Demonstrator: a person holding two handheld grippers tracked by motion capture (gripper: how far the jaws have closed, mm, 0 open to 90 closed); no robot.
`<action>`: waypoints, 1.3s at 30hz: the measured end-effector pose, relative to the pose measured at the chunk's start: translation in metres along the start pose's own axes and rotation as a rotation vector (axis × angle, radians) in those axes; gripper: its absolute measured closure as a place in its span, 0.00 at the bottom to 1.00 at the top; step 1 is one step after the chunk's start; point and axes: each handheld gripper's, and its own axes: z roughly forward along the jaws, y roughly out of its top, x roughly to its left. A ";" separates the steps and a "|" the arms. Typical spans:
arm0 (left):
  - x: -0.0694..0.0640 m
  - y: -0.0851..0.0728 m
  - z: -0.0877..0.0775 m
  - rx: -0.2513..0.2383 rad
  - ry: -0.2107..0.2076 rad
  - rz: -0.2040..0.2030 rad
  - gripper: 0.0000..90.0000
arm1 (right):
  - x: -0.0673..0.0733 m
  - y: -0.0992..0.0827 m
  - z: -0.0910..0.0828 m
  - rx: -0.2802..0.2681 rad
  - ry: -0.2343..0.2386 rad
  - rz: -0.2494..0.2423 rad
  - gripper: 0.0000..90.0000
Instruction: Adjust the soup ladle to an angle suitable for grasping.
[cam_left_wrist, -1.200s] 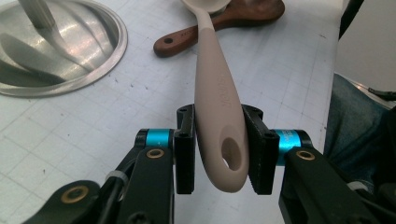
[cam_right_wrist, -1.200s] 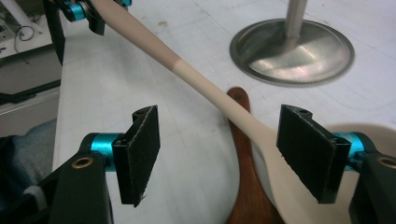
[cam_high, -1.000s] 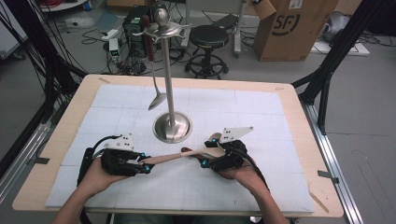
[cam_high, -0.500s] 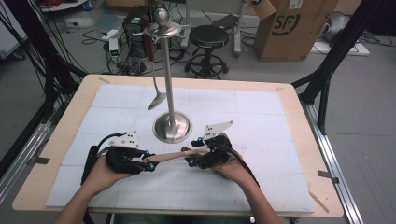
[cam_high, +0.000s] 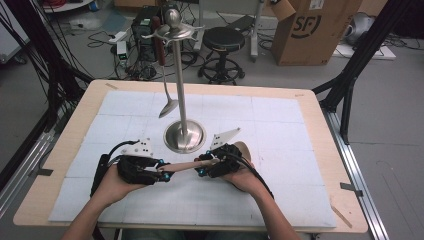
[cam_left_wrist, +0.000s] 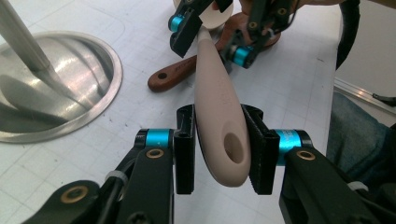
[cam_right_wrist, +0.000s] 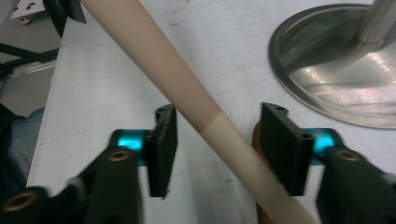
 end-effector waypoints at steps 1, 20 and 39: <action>0.000 0.001 0.000 -0.011 0.001 -0.004 0.76 | 0.000 0.000 -0.001 0.000 -0.004 -0.004 0.57; 0.004 0.001 -0.006 -0.058 0.023 -0.043 0.59 | -0.004 0.007 -0.029 -0.095 -0.034 0.009 0.68; 0.004 -0.001 -0.001 -0.051 0.007 -0.044 0.56 | -0.018 0.014 -0.079 -0.244 -0.162 0.030 0.84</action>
